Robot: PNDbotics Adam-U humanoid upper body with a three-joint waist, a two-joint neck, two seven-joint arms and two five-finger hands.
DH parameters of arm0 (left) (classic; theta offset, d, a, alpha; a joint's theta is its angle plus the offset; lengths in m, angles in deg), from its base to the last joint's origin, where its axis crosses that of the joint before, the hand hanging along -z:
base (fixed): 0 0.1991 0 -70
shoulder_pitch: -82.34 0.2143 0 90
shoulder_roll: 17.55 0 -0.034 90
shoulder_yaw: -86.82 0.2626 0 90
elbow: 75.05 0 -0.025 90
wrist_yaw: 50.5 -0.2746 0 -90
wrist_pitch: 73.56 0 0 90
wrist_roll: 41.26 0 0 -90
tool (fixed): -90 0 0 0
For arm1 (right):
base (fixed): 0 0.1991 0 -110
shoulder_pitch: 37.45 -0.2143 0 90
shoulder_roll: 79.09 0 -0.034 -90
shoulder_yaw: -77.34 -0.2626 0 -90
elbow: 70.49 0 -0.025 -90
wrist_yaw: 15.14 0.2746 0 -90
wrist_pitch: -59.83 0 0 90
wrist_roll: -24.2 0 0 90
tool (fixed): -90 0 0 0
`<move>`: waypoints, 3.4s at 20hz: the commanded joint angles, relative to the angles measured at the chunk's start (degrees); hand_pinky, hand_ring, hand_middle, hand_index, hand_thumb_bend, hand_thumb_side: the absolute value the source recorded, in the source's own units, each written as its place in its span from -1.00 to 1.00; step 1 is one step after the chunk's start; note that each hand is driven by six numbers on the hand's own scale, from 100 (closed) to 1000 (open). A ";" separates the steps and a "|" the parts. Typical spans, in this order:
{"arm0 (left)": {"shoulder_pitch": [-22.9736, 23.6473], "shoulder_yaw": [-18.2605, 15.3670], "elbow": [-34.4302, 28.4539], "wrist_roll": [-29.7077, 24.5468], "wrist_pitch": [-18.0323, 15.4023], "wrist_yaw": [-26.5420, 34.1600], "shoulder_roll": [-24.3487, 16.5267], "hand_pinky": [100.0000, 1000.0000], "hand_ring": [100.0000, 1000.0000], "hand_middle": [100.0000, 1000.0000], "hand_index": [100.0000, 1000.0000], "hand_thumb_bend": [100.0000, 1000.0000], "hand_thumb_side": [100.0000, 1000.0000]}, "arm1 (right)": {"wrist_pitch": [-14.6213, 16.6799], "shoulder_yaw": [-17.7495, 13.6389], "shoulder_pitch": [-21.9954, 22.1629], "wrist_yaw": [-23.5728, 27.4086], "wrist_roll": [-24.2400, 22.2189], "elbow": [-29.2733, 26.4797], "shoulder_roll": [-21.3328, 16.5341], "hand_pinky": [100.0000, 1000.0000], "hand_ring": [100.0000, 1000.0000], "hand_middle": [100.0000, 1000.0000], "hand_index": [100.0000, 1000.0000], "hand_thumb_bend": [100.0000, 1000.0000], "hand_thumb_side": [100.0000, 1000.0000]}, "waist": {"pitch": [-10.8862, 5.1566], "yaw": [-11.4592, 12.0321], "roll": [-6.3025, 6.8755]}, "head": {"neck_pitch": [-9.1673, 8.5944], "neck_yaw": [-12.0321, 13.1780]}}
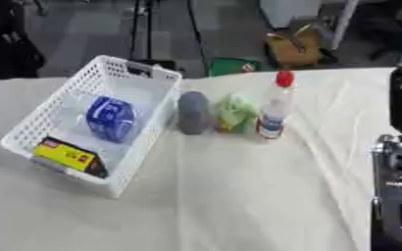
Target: Pick up objects on the table and place them in the box.
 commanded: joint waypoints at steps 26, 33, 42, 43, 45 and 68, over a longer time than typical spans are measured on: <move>0.05 0.34 -1.04 -0.53 0.39 0.62 -1.06 0.36 0.28 0.48 0.43 -1.00 0.32 | -11.46 9.73 -17.63 -6.41 -19.98 7.37 -12.24 0.73 0.79 0.55 0.94 -1.00 1.00 | -2.34 1.24 -0.35 | 1.60 -1.06; 0.55 0.55 -1.04 -0.81 0.55 0.83 -1.05 0.36 0.28 0.48 0.43 -1.00 0.31 | -8.10 16.10 -27.35 -10.70 -28.82 21.35 -16.06 0.74 0.83 0.72 1.00 -0.90 1.00 | -2.99 1.09 -0.18 | 2.15 -1.30; 1.15 0.82 -1.04 -1.19 0.70 1.09 -0.96 0.36 0.28 0.48 0.43 -1.00 0.31 | -1.06 24.48 -39.20 -15.73 -34.73 38.37 -15.80 0.74 0.84 0.82 1.00 -0.84 1.00 | -3.61 0.84 0.11 | 2.83 -1.75; 1.20 0.84 -1.04 -1.23 0.69 1.12 -0.95 0.36 0.28 0.48 0.42 -1.00 0.30 | -0.28 25.15 -40.23 -16.29 -35.17 40.21 -15.46 0.73 0.84 0.83 0.99 -0.80 1.00 | -3.64 0.83 0.14 | 2.87 -1.77; 1.30 0.89 -1.04 -1.36 0.72 1.17 -0.90 0.36 0.28 0.48 0.42 -1.00 0.31 | 1.00 26.13 -42.09 -17.34 -35.77 43.72 -14.65 0.74 0.84 0.83 0.99 -0.78 1.00 | -3.69 0.83 0.18 | 2.97 -1.81; 1.33 0.58 -1.04 -1.62 0.96 0.58 -0.96 0.36 0.28 0.49 0.42 -1.00 0.30 | -1.22 22.35 -36.25 -14.47 -46.61 46.10 -24.25 0.84 0.98 0.83 1.00 -0.20 1.00 | -2.85 -0.32 -0.29 | 2.47 -0.76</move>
